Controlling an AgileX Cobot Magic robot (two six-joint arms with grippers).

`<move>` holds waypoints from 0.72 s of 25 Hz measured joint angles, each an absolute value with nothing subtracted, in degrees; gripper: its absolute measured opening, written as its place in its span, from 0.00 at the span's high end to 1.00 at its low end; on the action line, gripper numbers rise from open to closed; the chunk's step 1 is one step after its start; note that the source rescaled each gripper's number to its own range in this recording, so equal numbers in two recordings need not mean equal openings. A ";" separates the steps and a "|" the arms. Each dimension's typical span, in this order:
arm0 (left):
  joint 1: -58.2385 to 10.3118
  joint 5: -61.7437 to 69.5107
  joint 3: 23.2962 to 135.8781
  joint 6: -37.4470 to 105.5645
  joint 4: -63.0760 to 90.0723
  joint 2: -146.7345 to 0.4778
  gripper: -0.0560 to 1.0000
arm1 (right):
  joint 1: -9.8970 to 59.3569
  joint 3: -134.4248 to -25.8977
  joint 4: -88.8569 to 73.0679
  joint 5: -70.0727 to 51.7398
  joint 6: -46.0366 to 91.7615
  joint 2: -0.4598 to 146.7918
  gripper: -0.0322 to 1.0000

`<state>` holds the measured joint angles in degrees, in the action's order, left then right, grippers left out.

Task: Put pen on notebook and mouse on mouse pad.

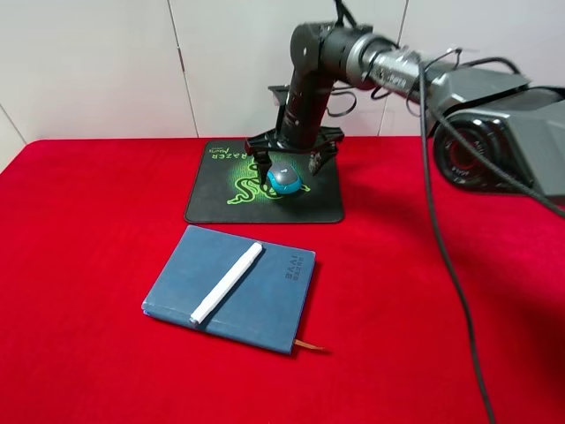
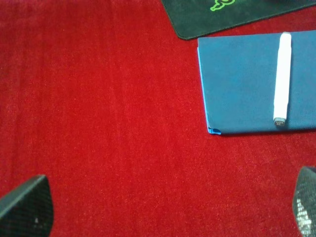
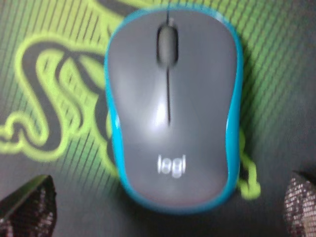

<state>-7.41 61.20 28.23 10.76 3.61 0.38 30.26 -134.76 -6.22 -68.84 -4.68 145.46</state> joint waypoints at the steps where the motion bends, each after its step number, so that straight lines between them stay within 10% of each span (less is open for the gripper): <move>1: -7.41 61.20 28.23 10.76 3.61 0.38 0.03 | 30.26 -134.81 -6.31 -69.29 -4.68 144.38 0.00; 18: -7.41 61.20 28.23 10.76 3.61 0.38 0.03 | 30.57 -112.91 -7.90 -69.48 -4.59 114.79 0.00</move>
